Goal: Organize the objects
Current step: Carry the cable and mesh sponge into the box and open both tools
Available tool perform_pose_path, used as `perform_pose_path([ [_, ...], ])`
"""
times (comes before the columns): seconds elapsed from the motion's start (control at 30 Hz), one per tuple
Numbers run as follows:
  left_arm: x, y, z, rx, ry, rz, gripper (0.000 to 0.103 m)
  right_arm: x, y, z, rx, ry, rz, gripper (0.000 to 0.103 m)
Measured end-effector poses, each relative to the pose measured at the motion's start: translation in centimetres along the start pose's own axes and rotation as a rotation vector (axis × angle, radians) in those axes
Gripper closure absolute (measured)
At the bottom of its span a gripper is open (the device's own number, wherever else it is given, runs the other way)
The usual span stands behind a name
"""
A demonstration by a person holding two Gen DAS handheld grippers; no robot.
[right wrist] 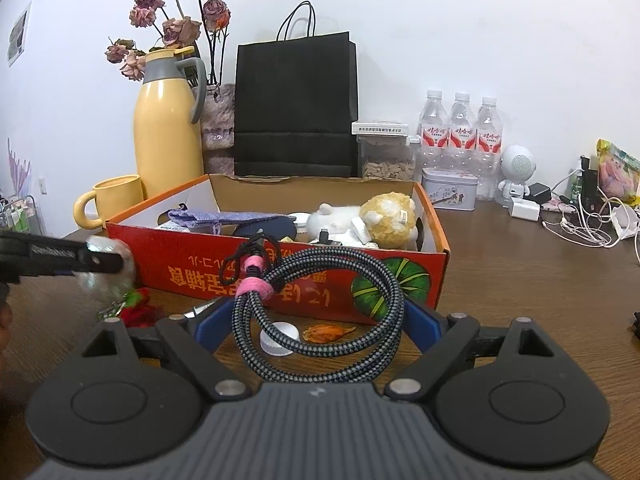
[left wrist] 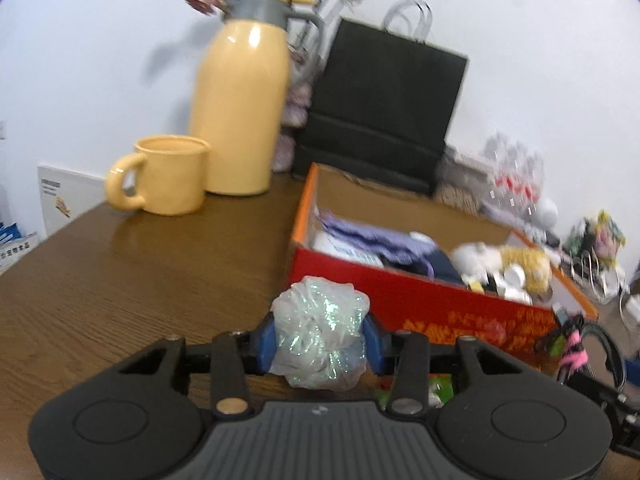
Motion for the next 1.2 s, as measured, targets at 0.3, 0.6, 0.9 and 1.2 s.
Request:
perform_pose_path([
  [0.3, 2.4, -1.2, -1.4, 0.04, -0.021, 0.096, 0.061, 0.7, -0.6, 0.2, -0.01, -0.01, 0.048, 0.013],
  [0.6, 4.5, -4.8, 1.9, -0.063, 0.025, 0.212, 0.061, 0.8, -4.4, 0.8, 0.026, -0.016, 0.108, 0.013],
  [0.9, 2.2, -8.0, 5.6, -0.096, 0.03, 0.244, 0.06, -3.0, -7.4, 1.3, 0.04, -0.034, 0.103, 0.013],
  [1.2, -2.6, -8.8, 8.0, -0.115, 0.007, 0.21, 0.06, -8.3, -7.9, 1.6, 0.02, -0.045, 0.071, 0.013],
])
Point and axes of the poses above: each gripper's, at about its wrist camera, not at the fingertips, and x roughly against the way its jaws point, z to its right, y to its underside, the point moved 6 cm from there along -x, roughly the way its jaws point, and after that the axes turned 14 degrees about -y, right-handed, at the moved point
